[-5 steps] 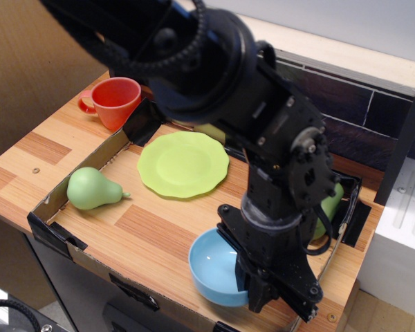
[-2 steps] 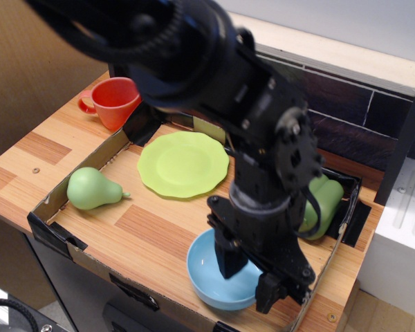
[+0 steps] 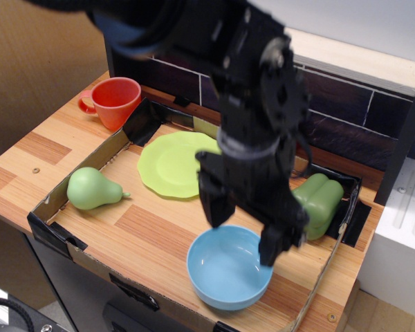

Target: Take bowl off plate

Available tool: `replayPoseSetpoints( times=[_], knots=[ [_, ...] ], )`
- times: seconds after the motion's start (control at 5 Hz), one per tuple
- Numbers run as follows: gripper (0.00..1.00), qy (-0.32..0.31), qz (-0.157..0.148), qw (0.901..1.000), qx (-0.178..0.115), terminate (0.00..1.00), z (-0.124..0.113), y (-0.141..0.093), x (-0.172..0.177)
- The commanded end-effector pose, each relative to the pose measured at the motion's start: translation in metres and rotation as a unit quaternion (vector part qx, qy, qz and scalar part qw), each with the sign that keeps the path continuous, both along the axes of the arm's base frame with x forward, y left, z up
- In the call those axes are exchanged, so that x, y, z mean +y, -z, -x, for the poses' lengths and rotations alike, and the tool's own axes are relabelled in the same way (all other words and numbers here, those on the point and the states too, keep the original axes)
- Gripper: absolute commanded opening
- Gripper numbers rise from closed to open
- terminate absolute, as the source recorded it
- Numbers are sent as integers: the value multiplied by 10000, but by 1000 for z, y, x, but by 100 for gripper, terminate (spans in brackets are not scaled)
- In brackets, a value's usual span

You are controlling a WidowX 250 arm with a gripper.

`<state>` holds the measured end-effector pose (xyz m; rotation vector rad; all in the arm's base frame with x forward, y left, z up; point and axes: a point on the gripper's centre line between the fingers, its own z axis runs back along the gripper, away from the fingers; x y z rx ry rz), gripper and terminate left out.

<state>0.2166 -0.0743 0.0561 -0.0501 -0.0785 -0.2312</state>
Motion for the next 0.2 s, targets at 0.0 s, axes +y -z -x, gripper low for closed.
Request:
replayPoseSetpoints(
  times=[0.0],
  knots=[
    [100, -17, 44, 9998, -167, 100, -3, -12, 2]
  ],
)
